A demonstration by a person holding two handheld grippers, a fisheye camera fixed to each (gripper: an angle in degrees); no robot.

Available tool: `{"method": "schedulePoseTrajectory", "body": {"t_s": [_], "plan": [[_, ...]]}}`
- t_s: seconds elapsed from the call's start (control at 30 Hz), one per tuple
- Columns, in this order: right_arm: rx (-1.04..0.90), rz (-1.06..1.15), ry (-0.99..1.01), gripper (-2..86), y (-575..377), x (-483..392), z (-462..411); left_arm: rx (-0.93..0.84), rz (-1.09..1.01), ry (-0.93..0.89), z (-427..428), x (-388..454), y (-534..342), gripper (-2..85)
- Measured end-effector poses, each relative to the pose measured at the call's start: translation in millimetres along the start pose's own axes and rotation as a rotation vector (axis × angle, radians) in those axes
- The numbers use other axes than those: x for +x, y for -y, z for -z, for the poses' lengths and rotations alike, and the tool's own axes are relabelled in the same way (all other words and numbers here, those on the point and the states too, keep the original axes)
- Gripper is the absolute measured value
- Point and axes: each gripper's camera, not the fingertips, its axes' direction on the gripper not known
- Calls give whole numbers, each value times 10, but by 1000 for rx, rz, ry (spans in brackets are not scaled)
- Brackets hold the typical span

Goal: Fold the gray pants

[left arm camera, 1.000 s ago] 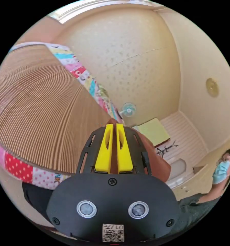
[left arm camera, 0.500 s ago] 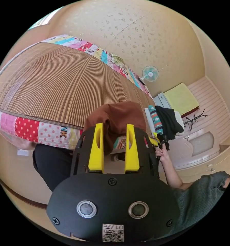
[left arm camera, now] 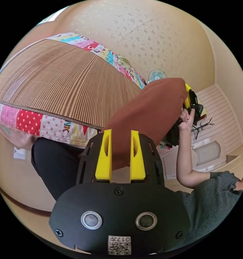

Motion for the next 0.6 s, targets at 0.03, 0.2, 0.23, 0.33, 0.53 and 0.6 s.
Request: {"method": "schedulePoseTrajectory", "body": {"t_s": [0.03, 0.2, 0.23, 0.33, 0.53, 0.6], "plan": [[-35, -3, 12, 81, -51, 32, -99, 16, 21, -2, -12, -94, -38, 103], [-382, -580, -172, 61, -1200, 1180, -1087, -47, 49, -70, -321, -301, 54, 107], [-414, -624, -196, 56, -1353, 1280, -1151, -74, 28, -76, -430, -269, 115, 109], [-350, -716, -45, 35, -1916, 1502, -1204, -121, -47, -45, -689, -92, 277, 111], [-294, -753, -152, 9, -2242, 1373, -899, -130, -132, 152, -1138, -176, 860, 130], [-272, -709, -144, 9, -2227, 1235, -810, -147, -99, 243, -1351, -455, 1141, 140]]}}
